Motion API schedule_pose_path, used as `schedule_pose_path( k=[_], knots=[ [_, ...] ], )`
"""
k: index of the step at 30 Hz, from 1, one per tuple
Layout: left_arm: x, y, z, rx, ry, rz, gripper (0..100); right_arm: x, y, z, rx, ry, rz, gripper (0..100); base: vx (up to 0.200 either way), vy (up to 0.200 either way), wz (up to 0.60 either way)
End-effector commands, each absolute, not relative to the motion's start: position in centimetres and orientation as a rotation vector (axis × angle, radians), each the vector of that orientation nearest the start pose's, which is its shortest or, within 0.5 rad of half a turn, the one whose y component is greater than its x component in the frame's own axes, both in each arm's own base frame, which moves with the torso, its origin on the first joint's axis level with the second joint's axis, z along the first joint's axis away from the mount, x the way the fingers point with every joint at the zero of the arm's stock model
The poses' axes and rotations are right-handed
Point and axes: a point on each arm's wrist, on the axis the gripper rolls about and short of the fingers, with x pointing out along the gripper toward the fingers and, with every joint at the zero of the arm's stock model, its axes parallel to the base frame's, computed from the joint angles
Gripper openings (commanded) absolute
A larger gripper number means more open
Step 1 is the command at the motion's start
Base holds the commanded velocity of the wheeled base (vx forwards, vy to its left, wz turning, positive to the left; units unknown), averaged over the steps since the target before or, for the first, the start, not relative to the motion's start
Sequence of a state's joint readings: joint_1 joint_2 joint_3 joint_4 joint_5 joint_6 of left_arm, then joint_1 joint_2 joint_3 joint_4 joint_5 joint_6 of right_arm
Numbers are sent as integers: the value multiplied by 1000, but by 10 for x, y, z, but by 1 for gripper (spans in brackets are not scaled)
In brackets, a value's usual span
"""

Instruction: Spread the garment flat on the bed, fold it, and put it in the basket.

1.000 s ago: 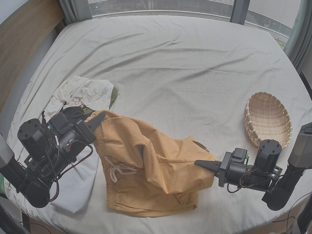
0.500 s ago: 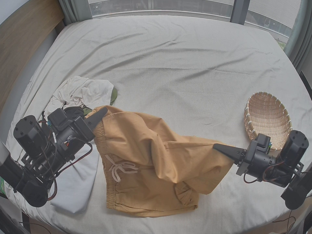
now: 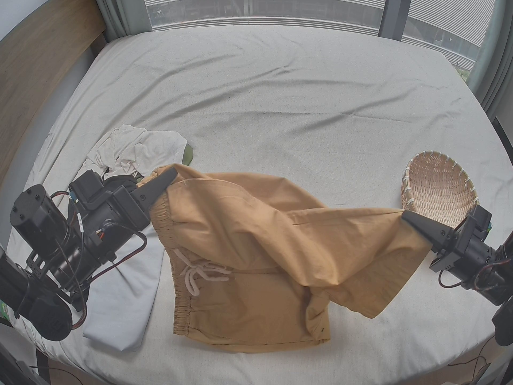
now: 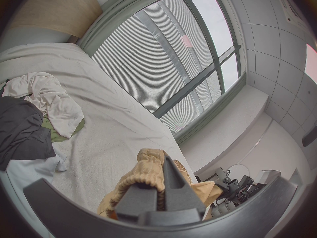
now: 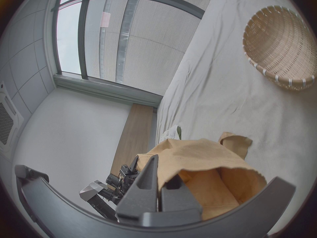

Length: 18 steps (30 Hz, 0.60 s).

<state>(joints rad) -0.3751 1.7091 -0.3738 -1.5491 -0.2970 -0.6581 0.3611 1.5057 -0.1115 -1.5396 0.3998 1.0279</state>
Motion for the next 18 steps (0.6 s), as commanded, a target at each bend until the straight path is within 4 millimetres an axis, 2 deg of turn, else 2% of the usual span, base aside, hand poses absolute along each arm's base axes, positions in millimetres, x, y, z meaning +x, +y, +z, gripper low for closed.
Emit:
schedule_pose_path(
  k=[1, 18],
  knots=[
    [233, -99, 167, -636, 12, -726, 0, 168, 69, 161, 944, 202, 764, 0, 0, 0, 0],
    [226, -94, 165, -638, 20, -715, 0, 184, 49, 171, 885, 91, 687, 0, 0, 0, 0]
  ],
)
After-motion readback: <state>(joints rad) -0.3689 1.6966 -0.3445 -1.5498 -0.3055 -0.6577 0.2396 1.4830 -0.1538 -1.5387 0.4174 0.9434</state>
